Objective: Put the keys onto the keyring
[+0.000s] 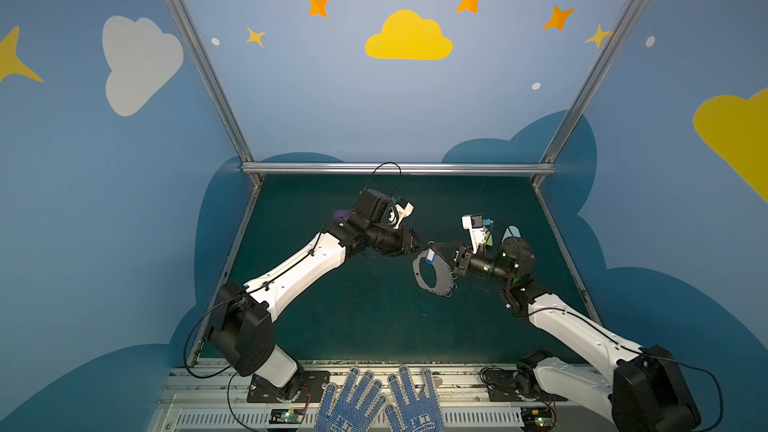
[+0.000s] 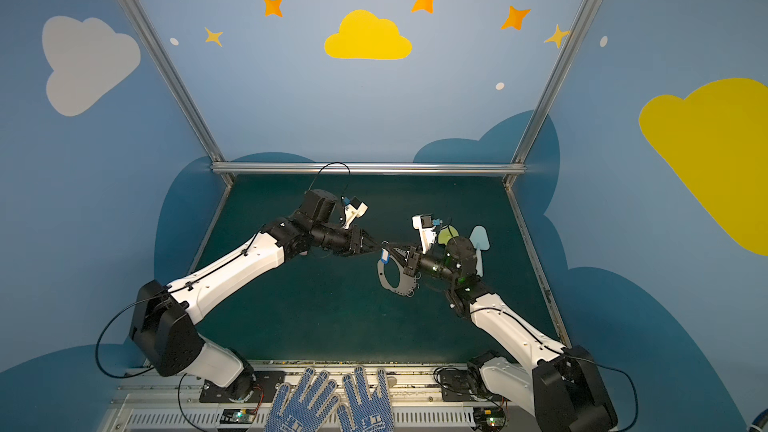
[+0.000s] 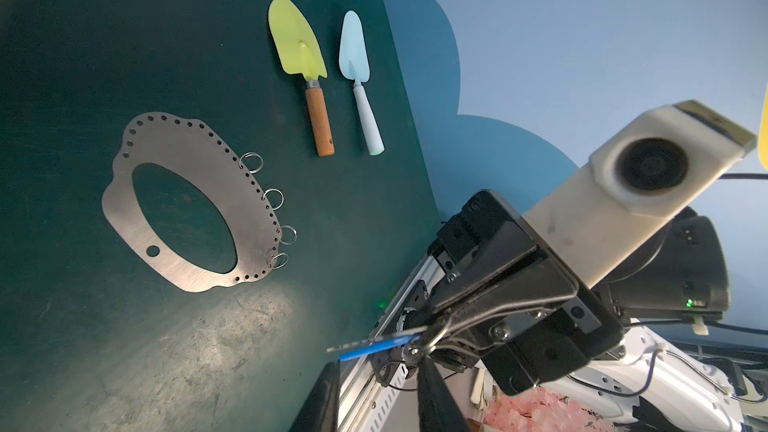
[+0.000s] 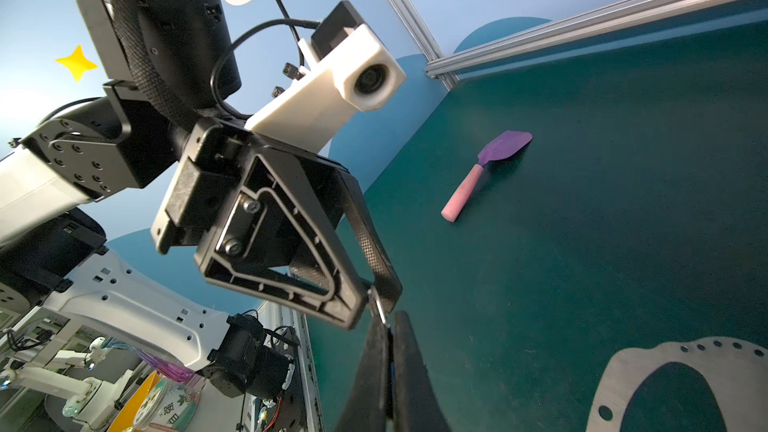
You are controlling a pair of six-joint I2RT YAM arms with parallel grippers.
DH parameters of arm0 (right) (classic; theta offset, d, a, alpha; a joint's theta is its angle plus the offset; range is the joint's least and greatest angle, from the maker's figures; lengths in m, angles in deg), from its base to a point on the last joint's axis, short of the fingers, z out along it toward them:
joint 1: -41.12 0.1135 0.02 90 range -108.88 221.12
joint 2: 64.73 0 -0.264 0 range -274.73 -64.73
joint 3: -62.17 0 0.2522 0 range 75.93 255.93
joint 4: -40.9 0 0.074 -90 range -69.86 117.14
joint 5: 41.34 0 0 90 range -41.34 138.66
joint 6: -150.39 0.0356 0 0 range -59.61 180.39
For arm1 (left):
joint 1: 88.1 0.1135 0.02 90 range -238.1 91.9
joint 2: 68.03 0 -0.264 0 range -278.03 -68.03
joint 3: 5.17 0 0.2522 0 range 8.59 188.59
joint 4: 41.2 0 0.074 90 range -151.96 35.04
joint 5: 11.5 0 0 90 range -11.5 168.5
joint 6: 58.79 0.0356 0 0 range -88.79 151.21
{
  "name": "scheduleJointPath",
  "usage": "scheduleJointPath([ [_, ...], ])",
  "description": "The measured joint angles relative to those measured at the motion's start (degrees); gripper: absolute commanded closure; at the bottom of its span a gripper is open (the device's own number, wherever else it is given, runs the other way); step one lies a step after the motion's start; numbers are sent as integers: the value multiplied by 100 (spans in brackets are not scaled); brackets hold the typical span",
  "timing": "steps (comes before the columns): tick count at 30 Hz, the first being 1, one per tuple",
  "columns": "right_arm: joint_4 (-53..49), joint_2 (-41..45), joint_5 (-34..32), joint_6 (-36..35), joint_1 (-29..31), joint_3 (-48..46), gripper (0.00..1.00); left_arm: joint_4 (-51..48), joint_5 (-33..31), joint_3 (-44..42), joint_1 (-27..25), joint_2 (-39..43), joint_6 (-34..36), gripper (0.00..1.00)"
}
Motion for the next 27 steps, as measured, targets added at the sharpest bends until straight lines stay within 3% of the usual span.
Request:
scheduleJointPath([
  [10, 37, 0, -59, 4, 2, -13, 100, -50, -203, 44, -4, -87, 31, 83],
  [27, 140, -177, -61, 7, -17, -13, 100, -160, -278, 160, -85, -133, 76, 79],
])
